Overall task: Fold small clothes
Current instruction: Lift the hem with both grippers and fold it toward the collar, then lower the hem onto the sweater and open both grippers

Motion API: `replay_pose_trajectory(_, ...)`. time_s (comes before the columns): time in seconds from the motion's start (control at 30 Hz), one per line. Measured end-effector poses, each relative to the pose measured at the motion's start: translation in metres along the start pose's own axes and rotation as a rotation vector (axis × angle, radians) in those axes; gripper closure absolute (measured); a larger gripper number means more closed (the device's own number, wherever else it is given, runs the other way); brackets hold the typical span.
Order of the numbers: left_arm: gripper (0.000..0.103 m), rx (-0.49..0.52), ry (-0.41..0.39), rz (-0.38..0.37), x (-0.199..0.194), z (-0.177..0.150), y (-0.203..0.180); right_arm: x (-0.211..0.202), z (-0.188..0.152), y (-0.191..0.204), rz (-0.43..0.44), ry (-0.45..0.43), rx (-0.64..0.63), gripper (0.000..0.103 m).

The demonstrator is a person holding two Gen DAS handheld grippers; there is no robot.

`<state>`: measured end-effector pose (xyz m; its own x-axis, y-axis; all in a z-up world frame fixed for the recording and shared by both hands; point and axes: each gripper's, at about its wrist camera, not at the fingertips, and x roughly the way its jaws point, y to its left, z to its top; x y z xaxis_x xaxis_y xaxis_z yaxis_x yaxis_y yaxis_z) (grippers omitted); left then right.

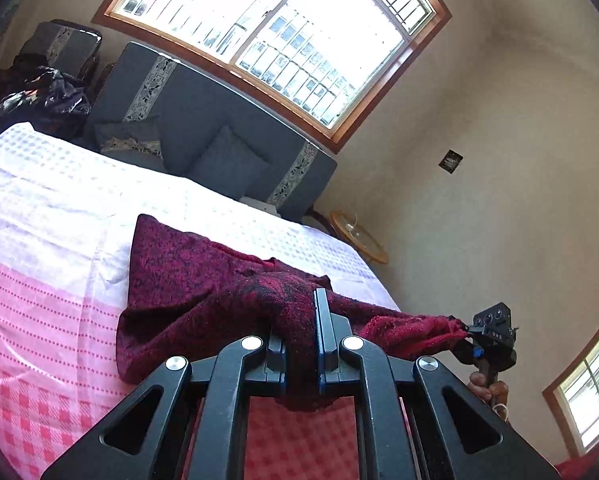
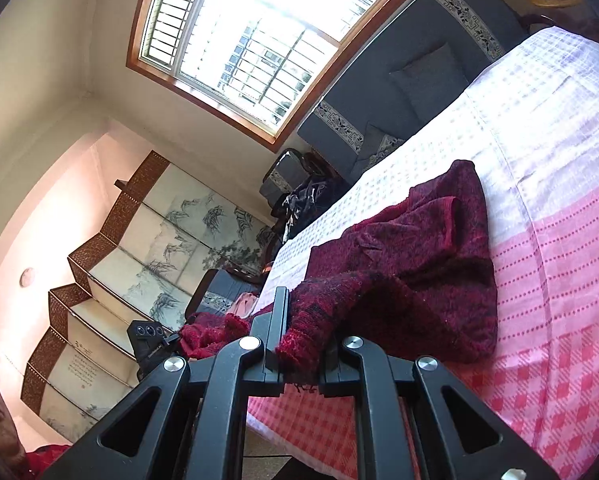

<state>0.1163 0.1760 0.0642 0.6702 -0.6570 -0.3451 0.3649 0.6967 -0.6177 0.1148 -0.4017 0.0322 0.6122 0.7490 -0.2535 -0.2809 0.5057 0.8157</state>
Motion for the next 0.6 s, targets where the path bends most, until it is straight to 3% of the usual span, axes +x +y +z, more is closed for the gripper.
replay_pose_trajectory(0.3, 0.093, -0.046, 0.017, 0.072, 0.06, 0.036, 0.038, 0.049, 0.055, -0.035, -0.055, 0.025, 0.032, 0.092)
replay_pose_trajectory(0.6, 0.093, -0.148, 0.043, 0.144, 0.134, 0.054, 0.103, 0.102, 0.092, -0.085, -0.111, 0.03, 0.106, 0.092)
